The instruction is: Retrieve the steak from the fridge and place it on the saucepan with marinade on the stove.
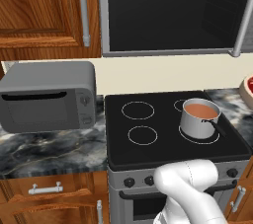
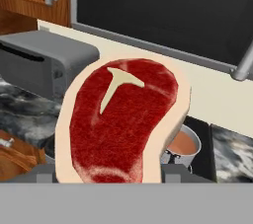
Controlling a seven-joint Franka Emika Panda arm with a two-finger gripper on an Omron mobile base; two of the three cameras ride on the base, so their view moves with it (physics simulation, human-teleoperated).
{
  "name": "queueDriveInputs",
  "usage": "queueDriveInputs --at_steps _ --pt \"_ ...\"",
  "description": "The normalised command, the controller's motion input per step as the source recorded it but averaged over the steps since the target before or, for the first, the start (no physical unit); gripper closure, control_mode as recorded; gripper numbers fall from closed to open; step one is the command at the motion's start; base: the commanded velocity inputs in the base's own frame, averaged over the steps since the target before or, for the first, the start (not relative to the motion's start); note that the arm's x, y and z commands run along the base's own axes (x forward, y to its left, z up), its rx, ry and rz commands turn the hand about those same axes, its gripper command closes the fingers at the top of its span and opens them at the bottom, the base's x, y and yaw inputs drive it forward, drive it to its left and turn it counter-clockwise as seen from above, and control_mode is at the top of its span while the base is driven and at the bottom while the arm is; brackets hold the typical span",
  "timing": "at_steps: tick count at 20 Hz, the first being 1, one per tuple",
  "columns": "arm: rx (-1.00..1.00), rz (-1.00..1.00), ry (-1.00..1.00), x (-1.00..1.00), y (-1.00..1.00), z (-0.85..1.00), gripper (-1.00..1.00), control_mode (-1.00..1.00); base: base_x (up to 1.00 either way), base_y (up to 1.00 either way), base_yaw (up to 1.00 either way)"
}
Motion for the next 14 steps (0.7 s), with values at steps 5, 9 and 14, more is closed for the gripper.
queueDriveInputs --at_steps 5,9,14 --pt "0.00 0.00 0.14 0.00 -0.27 -0.09 1.00 -1.00 0.00 0.00 0.00" --pt "0.00 -0.02 0.13 0.00 -0.12 -0.12 1.00 -1.00 0.00 0.00 0.00" --pt "0.00 -0.10 0.12 0.00 -0.02 -0.13 1.00 -1.00 0.00 0.00 0.00"
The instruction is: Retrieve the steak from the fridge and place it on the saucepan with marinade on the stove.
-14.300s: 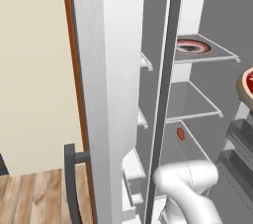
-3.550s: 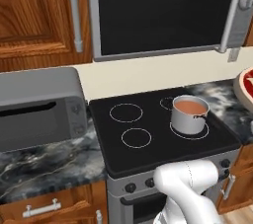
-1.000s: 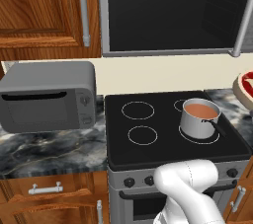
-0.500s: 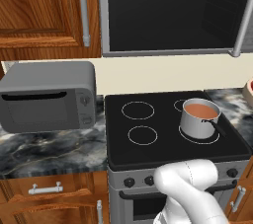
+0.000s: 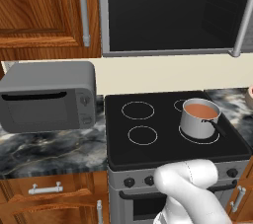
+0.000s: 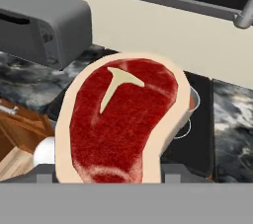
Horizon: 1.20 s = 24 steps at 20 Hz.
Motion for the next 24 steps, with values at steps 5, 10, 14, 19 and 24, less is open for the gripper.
queueDriveInputs --at_steps 5,10,14,19,24 --pt "0.00 -0.11 0.04 0.03 0.00 -0.26 1.00 -1.00 0.00 0.00 0.00" --pt "0.02 -0.02 0.00 0.12 -0.06 -0.25 1.00 -1.00 0.00 0.00 0.00" --pt "0.05 0.07 0.01 0.07 -0.20 -0.08 1.00 -1.00 0.00 0.00 0.00" --pt "0.03 0.16 0.07 0.25 -0.15 0.00 1.00 -1.00 0.00 0.00 0.00" --pt "0.00 0.22 0.11 0.26 -0.04 0.00 1.00 -1.00 0.00 0.00 0.00"
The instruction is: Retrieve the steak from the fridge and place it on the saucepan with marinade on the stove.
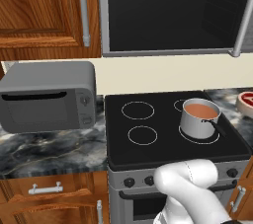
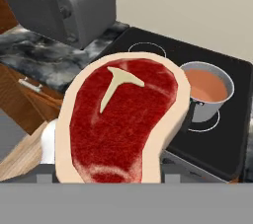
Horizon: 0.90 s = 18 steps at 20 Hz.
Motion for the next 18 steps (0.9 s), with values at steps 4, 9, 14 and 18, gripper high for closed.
queueDriveInputs --at_steps 4,9,14,18 --pt "-0.08 0.24 0.07 0.06 -0.02 -0.01 1.00 -1.00 0.00 0.00 0.00" --pt "-0.12 0.24 0.00 0.00 -0.08 -0.16 1.00 -1.00 0.00 0.00 0.00" --pt "-0.09 0.19 -0.02 0.00 -0.17 -0.25 1.00 -1.00 0.00 0.00 0.00" --pt "-0.04 0.16 -0.08 0.00 -0.20 -0.17 1.00 -1.00 0.00 0.00 0.00"
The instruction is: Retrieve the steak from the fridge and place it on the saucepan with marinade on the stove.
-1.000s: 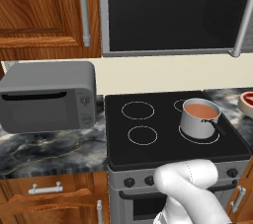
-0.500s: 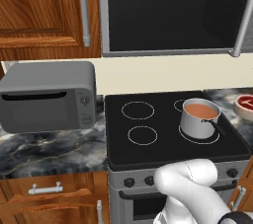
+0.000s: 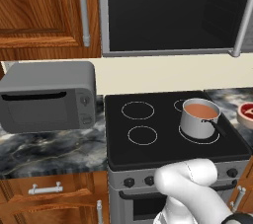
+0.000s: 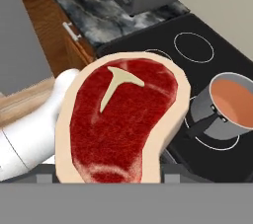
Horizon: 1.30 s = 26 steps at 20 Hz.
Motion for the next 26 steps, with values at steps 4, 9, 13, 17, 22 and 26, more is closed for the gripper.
queueDriveInputs --at_steps 4,9,13,17,22,26 --pt "0.00 0.18 -0.01 0.06 -0.23 0.00 1.00 -1.00 0.00 0.00 0.00" --pt "0.00 0.17 0.00 0.15 -0.16 0.00 1.00 -1.00 0.00 0.00 0.00" --pt "0.00 0.16 0.00 0.26 -0.10 0.00 1.00 -1.00 0.00 0.00 0.00" --pt "0.00 0.15 0.00 0.24 -0.06 0.00 1.00 -1.00 0.00 0.00 0.00" --pt "0.00 0.04 0.02 0.25 0.00 0.00 1.00 -1.00 0.00 0.00 0.00" --pt "0.00 0.00 0.00 0.31 0.00 -0.07 1.00 -1.00 0.00 0.00 0.00"
